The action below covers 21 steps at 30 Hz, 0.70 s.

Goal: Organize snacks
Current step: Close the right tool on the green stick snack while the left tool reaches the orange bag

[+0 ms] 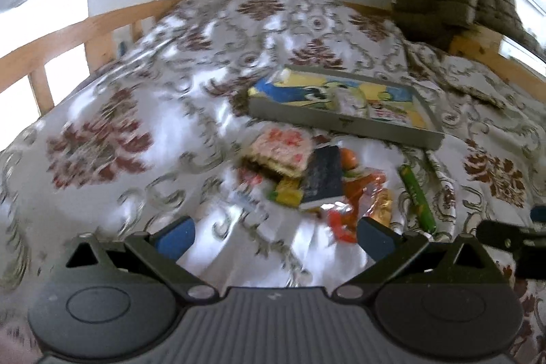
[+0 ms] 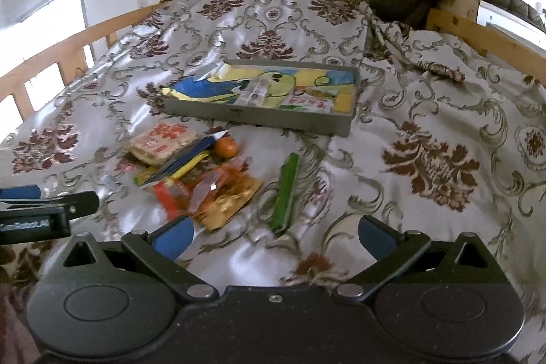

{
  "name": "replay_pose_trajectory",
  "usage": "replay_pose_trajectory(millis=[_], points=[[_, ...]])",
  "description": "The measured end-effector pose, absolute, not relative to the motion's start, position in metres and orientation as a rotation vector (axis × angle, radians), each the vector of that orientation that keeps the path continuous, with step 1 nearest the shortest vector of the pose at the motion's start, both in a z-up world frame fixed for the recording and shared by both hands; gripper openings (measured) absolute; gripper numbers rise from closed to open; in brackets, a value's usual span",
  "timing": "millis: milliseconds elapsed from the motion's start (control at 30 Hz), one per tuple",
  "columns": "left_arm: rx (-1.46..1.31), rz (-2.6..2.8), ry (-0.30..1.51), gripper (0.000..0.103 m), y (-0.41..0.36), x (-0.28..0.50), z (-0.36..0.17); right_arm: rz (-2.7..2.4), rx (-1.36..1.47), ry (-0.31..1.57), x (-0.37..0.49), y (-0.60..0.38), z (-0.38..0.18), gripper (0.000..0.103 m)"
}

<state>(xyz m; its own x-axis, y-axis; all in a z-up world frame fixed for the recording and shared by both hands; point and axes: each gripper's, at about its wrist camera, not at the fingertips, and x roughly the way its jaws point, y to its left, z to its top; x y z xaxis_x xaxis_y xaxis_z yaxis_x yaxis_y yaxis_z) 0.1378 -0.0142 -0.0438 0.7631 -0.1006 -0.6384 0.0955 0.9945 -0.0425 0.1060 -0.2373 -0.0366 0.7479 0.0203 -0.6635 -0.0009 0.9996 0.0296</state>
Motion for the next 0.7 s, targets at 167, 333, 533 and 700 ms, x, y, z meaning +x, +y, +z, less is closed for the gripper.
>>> replay_pose_trajectory(millis=[167, 333, 533, 700], points=[[0.085, -0.249, 0.66, 0.103, -0.033, 0.16, -0.046, 0.028, -0.021, 0.746, 0.134, -0.252, -0.04, 0.102], [0.188, -0.412, 0.619, 0.103, -0.06, 0.174, -0.055, 0.097, -0.022, 0.746, 0.162, -0.266, -0.045, 0.102], [0.243, -0.603, 0.622, 0.103, -0.084, 0.193, -0.067, 0.236, 0.087, 0.725, 0.194, -0.29, -0.051, 0.102], [0.228, -0.731, 0.685, 0.103, -0.099, 0.214, -0.08, 0.33, 0.191, 0.76, 0.213, -0.295, -0.06, 0.098]])
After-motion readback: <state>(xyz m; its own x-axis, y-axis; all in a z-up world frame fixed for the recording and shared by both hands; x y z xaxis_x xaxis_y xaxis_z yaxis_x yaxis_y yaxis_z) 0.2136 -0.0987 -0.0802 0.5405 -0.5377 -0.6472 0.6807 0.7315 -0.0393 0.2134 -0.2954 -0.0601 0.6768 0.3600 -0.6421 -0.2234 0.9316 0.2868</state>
